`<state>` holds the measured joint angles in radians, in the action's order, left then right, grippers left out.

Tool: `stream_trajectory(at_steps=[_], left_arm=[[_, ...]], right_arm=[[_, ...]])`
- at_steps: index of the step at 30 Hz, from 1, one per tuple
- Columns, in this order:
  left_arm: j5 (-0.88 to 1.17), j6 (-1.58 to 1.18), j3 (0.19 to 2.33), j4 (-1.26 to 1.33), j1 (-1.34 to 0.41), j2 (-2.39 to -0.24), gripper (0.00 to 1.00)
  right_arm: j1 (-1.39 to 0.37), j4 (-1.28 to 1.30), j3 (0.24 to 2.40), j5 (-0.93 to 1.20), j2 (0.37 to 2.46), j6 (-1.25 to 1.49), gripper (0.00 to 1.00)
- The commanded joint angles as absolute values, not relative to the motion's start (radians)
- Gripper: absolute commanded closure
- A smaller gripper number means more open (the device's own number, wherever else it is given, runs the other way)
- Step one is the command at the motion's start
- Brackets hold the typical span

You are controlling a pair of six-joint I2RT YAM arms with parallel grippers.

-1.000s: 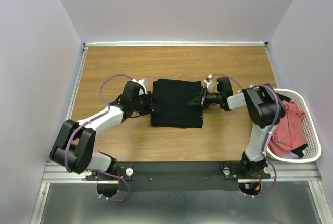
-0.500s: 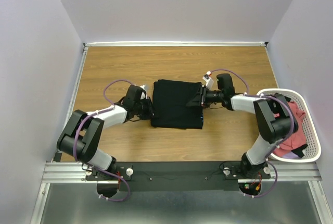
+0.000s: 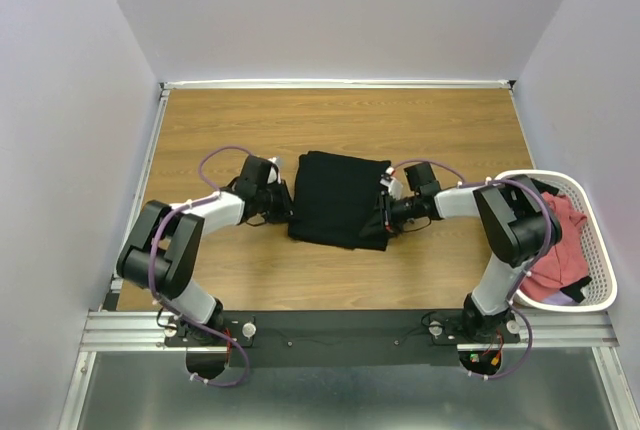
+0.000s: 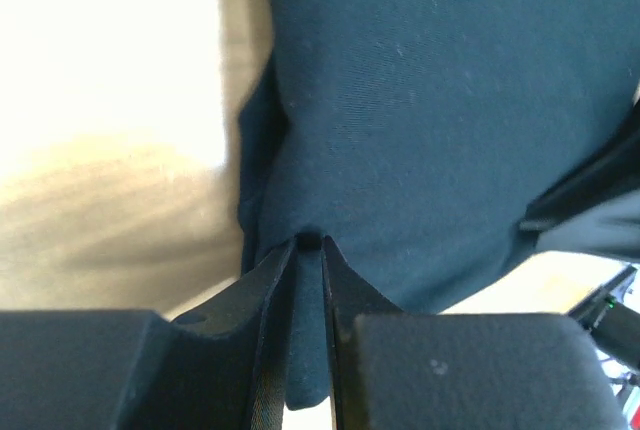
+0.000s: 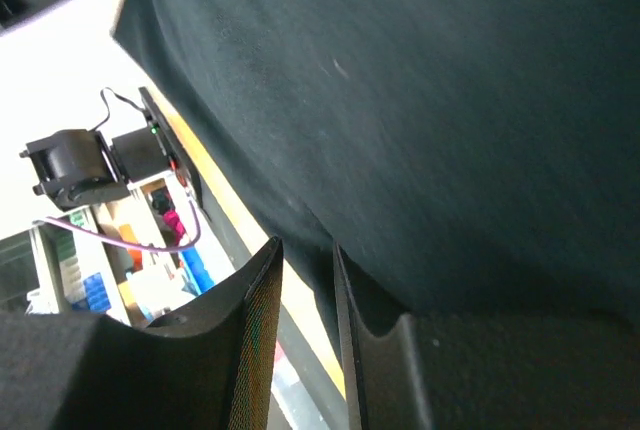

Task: Fold and stack the t-shirts
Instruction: Fold the tshirt

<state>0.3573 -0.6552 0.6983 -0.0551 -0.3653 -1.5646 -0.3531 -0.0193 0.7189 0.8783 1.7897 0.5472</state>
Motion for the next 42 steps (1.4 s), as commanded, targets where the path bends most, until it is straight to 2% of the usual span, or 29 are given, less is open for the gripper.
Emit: stream_trajectory(at_steps=[1, 8, 12, 14, 15, 16, 21, 22, 23, 28, 31, 37, 42], left_arm=[[0.247, -0.558, 0.788, -0.143, -0.345, -1.673, 0.75], [0.209, -0.474, 1.136, -0.245, -0.318, -1.917, 0.75], [0.178, -0.410, 1.350, -0.314, -0.308, -2.023, 0.69], [0.163, -0.390, 1.433, -0.340, -0.299, -2.036, 0.57], [0.170, -0.385, 1.448, -0.341, -0.295, -2.026, 0.57], [0.176, -0.385, 1.457, -0.341, -0.288, -1.988, 0.48], [0.118, -0.440, 1.346, -0.298, -0.278, -1.780, 0.23], [0.086, -0.471, 1.288, -0.287, -0.278, -1.703, 0.15], [0.071, -0.471, 1.254, -0.284, -0.276, -1.663, 0.14], [0.041, -0.574, 1.050, -0.276, -0.288, -1.455, 0.13], [0.090, -0.569, 0.956, -0.278, -0.340, -1.401, 0.20], [0.150, -0.604, 0.824, -0.232, -0.423, -1.393, 0.27], [0.202, -0.615, 0.790, -0.190, -0.459, -1.445, 0.40]], right_arm=[[-0.402, 0.113, 0.721, 0.821, 1.819, 0.514, 0.65], [-0.673, 0.109, 0.876, 0.692, 1.894, 0.641, 0.65], [-0.776, 0.104, 1.040, 0.629, 1.956, 0.666, 0.64], [-0.798, 0.107, 1.126, 0.608, 1.960, 0.666, 0.63], [-0.798, 0.107, 1.146, 0.607, 1.950, 0.663, 0.62], [-0.798, 0.123, 1.160, 0.560, 1.938, 0.641, 0.62], [-0.775, 0.261, 1.178, 0.358, 1.781, 0.542, 0.54], [-0.747, 0.287, 1.148, 0.309, 1.755, 0.525, 0.51], [-0.732, 0.297, 1.147, 0.284, 1.731, 0.516, 0.50], [-0.585, 0.377, 1.052, 0.149, 1.585, 0.434, 0.44], [-0.461, 0.382, 0.988, 0.211, 1.540, 0.420, 0.46], [-0.364, 0.382, 0.911, 0.233, 1.540, 0.413, 0.48], [-0.362, 0.380, 0.856, 0.224, 1.560, 0.425, 0.52]])
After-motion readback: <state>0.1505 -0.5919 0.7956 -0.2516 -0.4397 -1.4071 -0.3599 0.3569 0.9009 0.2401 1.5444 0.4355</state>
